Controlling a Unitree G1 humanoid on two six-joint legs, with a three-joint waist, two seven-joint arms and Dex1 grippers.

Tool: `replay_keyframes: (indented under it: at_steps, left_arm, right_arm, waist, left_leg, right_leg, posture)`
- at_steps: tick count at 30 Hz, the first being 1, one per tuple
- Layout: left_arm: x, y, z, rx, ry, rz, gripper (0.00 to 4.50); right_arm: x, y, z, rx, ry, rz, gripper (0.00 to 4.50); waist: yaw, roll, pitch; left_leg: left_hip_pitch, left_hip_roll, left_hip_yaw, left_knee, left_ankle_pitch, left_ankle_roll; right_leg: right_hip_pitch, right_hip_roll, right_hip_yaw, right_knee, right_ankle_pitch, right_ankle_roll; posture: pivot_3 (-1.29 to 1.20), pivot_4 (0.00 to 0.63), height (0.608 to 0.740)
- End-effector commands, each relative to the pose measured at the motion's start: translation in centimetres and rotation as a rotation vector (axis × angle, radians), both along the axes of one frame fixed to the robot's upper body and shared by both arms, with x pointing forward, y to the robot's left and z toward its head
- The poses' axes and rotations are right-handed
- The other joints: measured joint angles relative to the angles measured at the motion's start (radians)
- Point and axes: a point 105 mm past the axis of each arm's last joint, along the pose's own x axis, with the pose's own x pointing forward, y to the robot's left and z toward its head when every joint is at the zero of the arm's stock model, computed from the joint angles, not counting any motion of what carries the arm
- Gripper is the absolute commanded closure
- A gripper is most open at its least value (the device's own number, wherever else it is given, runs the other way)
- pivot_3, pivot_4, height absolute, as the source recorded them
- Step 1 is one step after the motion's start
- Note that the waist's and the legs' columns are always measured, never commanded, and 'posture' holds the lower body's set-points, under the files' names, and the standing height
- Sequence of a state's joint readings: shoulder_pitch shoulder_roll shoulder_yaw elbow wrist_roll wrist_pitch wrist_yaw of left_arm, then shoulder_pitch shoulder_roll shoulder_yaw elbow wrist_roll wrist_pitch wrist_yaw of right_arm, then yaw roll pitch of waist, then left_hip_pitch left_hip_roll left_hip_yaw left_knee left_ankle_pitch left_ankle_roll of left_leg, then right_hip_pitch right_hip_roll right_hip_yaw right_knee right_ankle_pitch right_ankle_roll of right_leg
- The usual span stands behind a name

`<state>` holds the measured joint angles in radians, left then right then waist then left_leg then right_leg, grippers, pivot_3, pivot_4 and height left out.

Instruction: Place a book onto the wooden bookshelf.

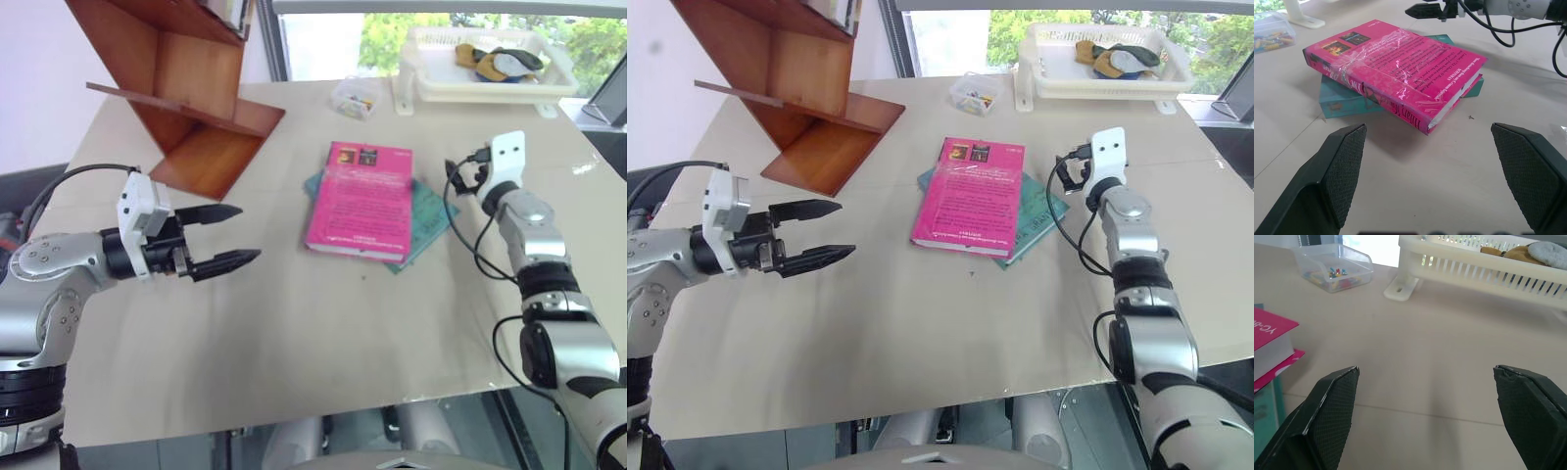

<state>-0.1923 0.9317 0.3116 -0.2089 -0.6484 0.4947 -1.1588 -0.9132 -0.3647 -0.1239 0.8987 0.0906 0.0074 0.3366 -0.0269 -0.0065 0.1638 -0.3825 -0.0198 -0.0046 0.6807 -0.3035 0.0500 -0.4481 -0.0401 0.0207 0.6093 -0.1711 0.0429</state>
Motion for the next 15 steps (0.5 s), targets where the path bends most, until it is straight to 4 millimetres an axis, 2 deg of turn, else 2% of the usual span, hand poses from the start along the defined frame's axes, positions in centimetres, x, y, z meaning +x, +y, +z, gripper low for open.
replay_keyframes:
  at_steps: [1,15]
  left_arm:
    - [-0.3,0.4,1.2,0.021,-0.060,0.016,0.09]
    - [-1.1,1.1,0.9,0.019,-0.069,0.071,0.09]
  right_arm:
    - [0.8,1.2,1.0,-0.011,-0.015,0.071,0.00]
    - [1.6,6.2,2.6,-0.007,-0.011,0.239,0.00]
  waist:
    - [-0.008,0.000,0.000]
    - [-0.019,0.000,0.000]
  left_leg:
    - [0.000,0.000,0.000,0.000,0.000,0.000]
    - [0.001,0.000,-0.001,-0.002,0.000,0.000]
  right_leg:
    - [0.000,0.000,0.000,0.000,0.000,0.000]
    - [0.000,-0.005,-0.001,0.000,0.000,0.000]
  posture:
    - [0.00,0.150,0.740]
    - [0.00,0.150,0.740]
